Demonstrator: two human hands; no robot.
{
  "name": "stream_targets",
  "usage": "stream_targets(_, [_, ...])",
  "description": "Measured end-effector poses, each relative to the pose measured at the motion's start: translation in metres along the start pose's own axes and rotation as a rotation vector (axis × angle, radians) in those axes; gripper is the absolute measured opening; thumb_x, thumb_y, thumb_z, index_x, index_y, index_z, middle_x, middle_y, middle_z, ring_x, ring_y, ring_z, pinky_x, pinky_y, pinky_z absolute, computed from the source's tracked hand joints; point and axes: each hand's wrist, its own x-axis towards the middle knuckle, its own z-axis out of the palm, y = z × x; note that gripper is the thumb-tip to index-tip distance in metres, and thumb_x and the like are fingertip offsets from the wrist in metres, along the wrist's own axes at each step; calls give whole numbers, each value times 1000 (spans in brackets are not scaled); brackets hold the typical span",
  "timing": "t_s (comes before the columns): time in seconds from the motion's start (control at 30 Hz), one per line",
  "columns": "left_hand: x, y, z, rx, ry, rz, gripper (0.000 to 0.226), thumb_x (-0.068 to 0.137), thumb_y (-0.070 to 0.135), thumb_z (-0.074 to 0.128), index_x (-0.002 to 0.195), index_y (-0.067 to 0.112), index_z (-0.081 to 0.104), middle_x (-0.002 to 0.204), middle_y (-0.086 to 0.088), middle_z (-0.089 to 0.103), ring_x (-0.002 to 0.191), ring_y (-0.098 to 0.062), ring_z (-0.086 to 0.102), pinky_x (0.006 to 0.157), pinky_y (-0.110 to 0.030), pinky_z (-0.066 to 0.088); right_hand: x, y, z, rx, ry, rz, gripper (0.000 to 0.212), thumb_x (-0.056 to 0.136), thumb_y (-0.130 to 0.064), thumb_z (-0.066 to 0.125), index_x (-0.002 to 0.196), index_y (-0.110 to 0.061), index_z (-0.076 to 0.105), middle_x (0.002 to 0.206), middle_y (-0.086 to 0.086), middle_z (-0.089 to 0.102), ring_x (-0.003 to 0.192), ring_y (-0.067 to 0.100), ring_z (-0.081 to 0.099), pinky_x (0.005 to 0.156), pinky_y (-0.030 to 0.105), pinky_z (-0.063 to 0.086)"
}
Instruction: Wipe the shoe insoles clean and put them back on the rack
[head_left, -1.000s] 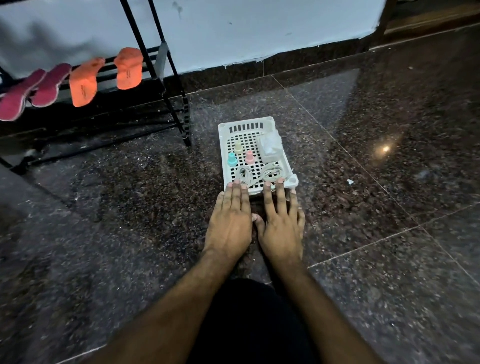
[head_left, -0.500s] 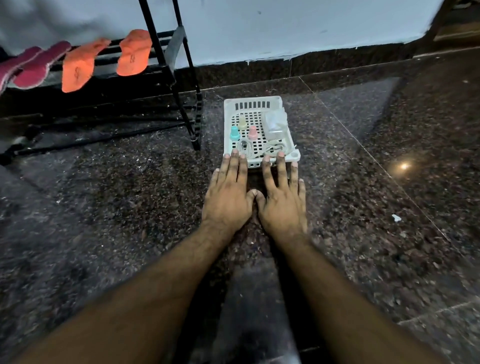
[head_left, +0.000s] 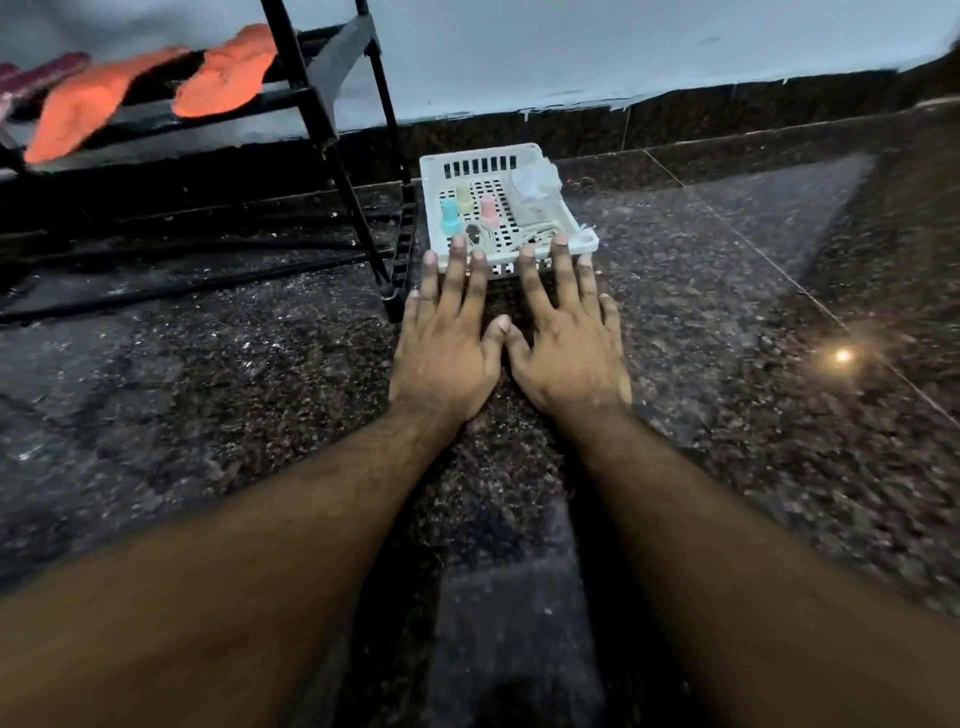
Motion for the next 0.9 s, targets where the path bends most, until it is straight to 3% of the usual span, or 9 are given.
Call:
stream_targets(0.43, [15,-6,8,-22,-175,-78,72,102,58,4,159,18,-12,163,0,-29,150,-16,-27,126,-45,-2,16,-4,5,26,-76,4,69,98,-50,28,157,-35,-4,164,-9,-18,153,22,-5,123,50,6])
stream_targets(0.9, [-7,7,-1,2,-139,-76,68,104,53,4,160,16,-3,166,1,-20,152,-16,-21,126,-45,3,6,-12,-2,1,-128,15,71,98,-58,24,158,-30,-3,165,-8,-15,153,21,-4,123,46,6])
